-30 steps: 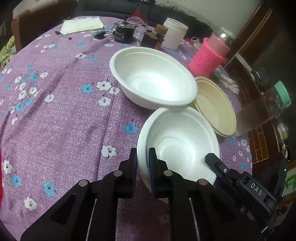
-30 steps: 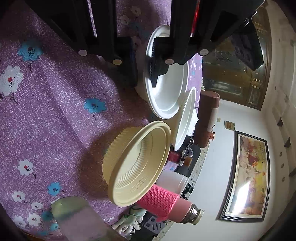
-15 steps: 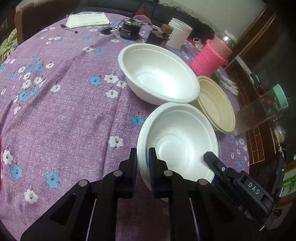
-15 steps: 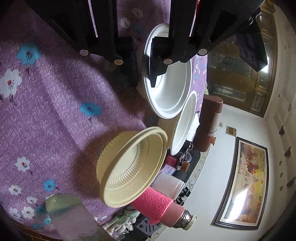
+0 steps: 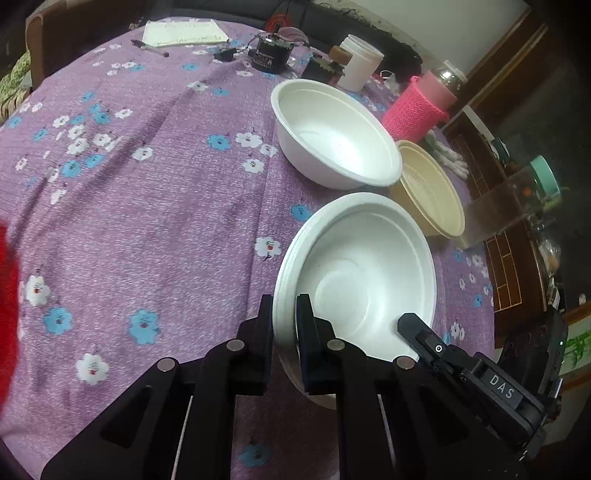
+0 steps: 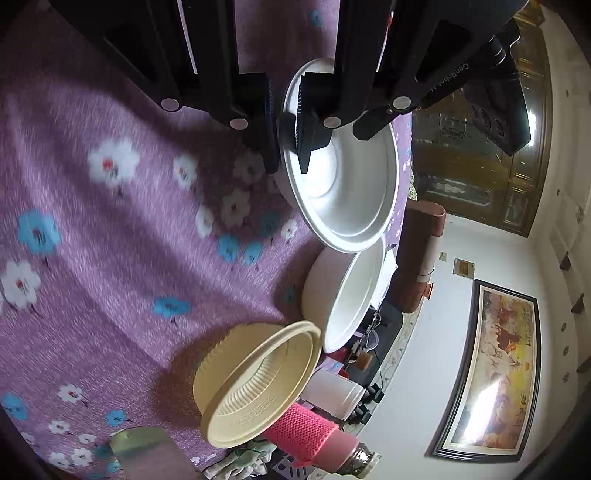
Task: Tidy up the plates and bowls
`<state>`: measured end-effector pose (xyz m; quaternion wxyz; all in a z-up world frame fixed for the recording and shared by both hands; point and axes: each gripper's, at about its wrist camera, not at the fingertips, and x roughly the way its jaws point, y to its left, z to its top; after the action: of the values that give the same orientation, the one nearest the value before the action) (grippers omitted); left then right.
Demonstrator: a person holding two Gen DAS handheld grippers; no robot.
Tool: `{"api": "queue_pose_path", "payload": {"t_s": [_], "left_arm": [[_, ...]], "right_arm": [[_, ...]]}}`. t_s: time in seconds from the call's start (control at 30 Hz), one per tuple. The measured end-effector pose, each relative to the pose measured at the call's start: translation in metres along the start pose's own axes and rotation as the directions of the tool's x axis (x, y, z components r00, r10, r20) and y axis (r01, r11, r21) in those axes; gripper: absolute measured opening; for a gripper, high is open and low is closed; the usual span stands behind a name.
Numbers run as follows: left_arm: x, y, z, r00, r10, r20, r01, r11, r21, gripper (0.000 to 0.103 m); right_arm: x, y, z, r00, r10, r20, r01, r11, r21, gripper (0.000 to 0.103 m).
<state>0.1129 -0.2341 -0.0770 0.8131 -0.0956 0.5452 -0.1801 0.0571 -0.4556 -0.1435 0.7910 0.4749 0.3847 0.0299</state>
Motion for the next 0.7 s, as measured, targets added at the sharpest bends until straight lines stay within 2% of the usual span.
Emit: {"api": "queue_pose_path", "payload": {"t_s": [0.43, 0.7], "left_arm": [[-0.04, 0.04, -0.015, 0.995, 0.061, 0.083, -0.065, 0.997, 0.039, 0.01], [-0.062, 0.078, -0.024, 0.99, 0.075, 0.117, -0.077, 0.997, 0.008, 0.01]], "right_arm": [[0.005, 0.043, -0.046, 1.0, 0.016, -0.021, -0.017, 0.999, -0.042, 0.01], [0.025, 0.07, -0.069, 0.998, 0.017, -0.06, -0.021, 0.997, -0.075, 0.009]]}}
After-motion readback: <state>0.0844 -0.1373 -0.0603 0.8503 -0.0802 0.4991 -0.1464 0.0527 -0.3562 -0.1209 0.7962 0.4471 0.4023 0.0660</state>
